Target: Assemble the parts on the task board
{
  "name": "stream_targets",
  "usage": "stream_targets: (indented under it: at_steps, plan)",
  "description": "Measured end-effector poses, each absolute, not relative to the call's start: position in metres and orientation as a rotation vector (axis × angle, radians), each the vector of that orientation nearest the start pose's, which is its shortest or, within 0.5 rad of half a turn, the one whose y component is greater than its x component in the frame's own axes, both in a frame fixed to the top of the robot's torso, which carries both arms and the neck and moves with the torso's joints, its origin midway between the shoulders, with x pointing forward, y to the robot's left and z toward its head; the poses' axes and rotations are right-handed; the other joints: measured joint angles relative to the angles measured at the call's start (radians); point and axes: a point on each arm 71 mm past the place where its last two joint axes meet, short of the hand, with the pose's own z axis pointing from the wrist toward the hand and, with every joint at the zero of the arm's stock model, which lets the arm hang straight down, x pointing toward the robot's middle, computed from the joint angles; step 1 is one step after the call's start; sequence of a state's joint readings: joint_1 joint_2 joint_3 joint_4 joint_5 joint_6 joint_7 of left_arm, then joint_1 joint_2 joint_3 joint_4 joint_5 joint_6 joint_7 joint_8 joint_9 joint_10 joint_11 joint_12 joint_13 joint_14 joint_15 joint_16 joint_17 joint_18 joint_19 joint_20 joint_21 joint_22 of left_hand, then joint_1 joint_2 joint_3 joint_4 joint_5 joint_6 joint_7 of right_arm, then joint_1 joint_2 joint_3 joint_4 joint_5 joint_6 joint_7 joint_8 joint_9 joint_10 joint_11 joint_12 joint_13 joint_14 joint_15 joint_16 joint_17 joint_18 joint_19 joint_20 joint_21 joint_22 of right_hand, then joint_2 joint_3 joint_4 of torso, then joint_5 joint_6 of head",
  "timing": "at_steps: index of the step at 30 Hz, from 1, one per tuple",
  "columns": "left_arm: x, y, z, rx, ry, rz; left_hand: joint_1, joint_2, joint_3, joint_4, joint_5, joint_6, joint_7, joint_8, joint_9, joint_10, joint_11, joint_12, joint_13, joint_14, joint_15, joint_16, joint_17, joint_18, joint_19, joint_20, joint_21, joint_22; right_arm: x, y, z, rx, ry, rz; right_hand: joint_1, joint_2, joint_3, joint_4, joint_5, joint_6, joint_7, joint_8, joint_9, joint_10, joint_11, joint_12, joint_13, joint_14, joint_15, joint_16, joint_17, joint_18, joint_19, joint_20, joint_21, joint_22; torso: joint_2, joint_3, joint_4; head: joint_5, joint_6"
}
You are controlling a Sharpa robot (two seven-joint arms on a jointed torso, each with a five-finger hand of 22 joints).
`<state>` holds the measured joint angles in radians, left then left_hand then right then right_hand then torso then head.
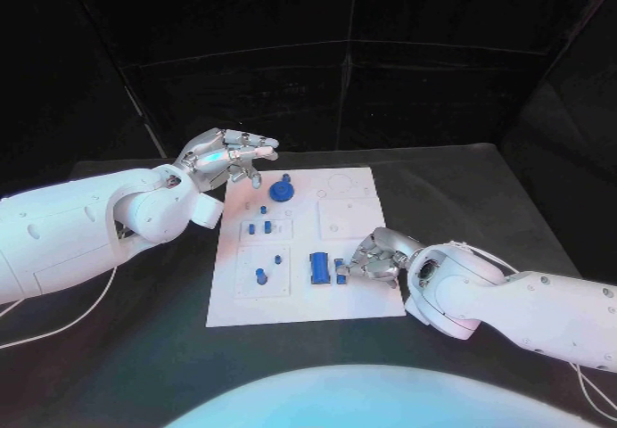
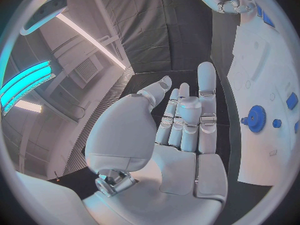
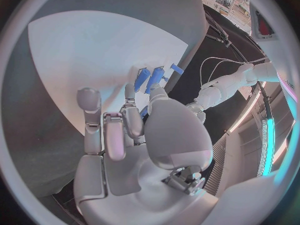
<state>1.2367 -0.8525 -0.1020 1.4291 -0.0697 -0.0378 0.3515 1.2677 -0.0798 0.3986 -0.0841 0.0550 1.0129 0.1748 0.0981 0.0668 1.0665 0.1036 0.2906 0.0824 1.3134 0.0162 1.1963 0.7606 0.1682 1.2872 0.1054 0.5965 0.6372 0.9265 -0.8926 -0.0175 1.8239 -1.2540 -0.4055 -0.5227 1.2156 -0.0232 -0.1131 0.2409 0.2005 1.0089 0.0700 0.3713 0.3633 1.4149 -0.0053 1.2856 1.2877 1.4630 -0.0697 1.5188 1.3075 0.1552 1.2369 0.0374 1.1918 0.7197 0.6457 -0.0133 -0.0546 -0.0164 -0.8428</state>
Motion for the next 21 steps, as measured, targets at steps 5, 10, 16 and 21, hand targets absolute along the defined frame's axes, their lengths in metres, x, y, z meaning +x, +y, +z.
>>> stream_targets:
  at_steps: [5, 10, 16, 21]
  plan:
    - [0.4976, 0.2274, -0.1892, -0.997, 1.611, -1.638, 0.0, 0.0, 0.0, 0.0, 0.0, 0.0, 0.0, 0.0, 0.0, 0.0, 0.0, 0.0, 0.0, 0.0, 0.0, 0.0, 0.0, 0.0, 0.0, 0.0, 0.0, 0.0, 0.3705, -0.1657, -0.2722, 0.334, 2.065, 0.635, 0.038, -0.013, -0.015, -0.028, 0.006, 0.0, 0.0, 0.0, 0.003, 0.0, 0.0, 0.0, 0.001, 0.0, 0.0, 0.0, 0.0, 0.0, 0.0, 0.0, 0.0, 0.0, 0.0, 0.0001, 0.0, 0.0, 0.001]
    - [0.4977, 0.2276, -0.1892, -0.998, 1.611, -1.637, 0.0, 0.0, 0.0, 0.0, 0.0, 0.0, 0.0, 0.0, 0.0, 0.0, 0.0, 0.0, 0.0, 0.0, 0.0, 0.0, 0.0, 0.0, 0.0, 0.0, 0.0, 0.0, 0.3693, -0.1655, -0.2717, 0.311, 2.072, 0.64, 0.064, -0.005, -0.018, -0.047, 0.006, 0.0, 0.0, 0.0, 0.006, 0.0, 0.0, 0.0, 0.003, 0.0, 0.0, 0.0, 0.0, 0.0, 0.0, 0.0, 0.0, 0.003, 0.0, 0.0005, 0.0, 0.0, 0.001]
    - [0.4978, 0.2269, -0.1893, -0.997, 1.612, -1.638, 0.0, 0.0, 0.0, 0.0, 0.0, 0.0, 0.0, 0.0, 0.0, 0.0, 0.0, 0.0, 0.0, 0.0, 0.0, 0.0, 0.0, 0.0, 0.0, 0.0, 0.0, 0.0, 0.37, -0.1657, -0.2724, 0.296, 2.074, 0.64, 0.067, -0.003, -0.018, -0.047, 0.006, 0.0, 0.0, 0.0, 0.006, 0.0, 0.0, 0.0, 0.003, 0.0, 0.0, 0.0, 0.0, 0.0, 0.0, 0.0, 0.0, 0.005, 0.001, 0.0004, 0.0, 0.0, 0.0]
    - [0.4978, 0.2269, -0.1893, -0.997, 1.613, -1.638, 0.0, 0.0, 0.0, 0.0, 0.0, 0.0, 0.0, 0.0, 0.0, 0.0, 0.0, 0.0, 0.0, 0.0, 0.0, 0.0, 0.0, 0.0, 0.0, 0.0, 0.0, 0.0, 0.3714, -0.1661, -0.2737, 0.292, 2.076, 0.635, 0.07, 0.001, -0.018, -0.047, 0.01, 0.0, 0.0, 0.0, 0.006, 0.0, 0.0, 0.0, 0.003, 0.0, 0.0, 0.0, 0.0, 0.0, 0.0, 0.0, 0.0, 0.005, 0.002, 0.0002, 0.0001, 0.0, -0.001]
